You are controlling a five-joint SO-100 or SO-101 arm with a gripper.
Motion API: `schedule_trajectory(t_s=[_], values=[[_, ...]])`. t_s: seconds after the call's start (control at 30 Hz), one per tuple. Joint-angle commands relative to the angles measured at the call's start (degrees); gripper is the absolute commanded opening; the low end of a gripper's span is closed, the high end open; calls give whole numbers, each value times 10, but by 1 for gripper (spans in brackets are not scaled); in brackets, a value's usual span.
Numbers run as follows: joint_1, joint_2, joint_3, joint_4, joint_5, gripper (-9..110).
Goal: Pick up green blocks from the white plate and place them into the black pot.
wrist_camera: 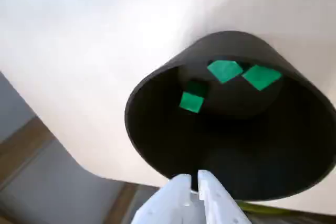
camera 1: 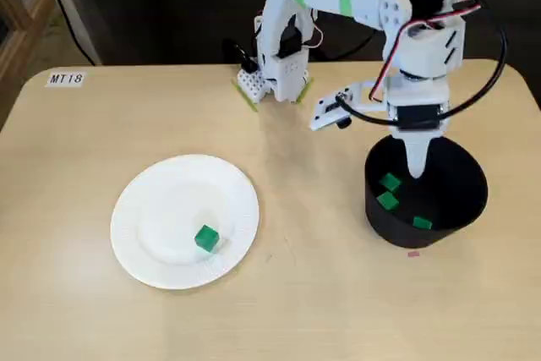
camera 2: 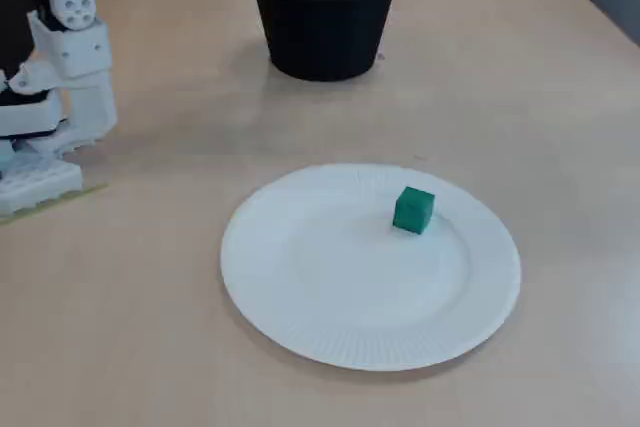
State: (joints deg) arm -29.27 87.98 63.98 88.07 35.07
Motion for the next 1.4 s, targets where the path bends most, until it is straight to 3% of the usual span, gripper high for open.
schedule_trajectory(t_s=[0.0,0.2,0.5,0.7,0.8,0.93,1.13,1.37], values=[[109,150,120,-87,-69,-2],[367,373,429,-288,-175,-2],[444,193,429,-370,-329,-2],[490,39,298,-304,-403,-2],[497,-63,171,-206,-417,9],[489,-167,31,-99,-403,11],[458,-189,10,-65,-359,23],[440,-200,10,-46,-281,25]])
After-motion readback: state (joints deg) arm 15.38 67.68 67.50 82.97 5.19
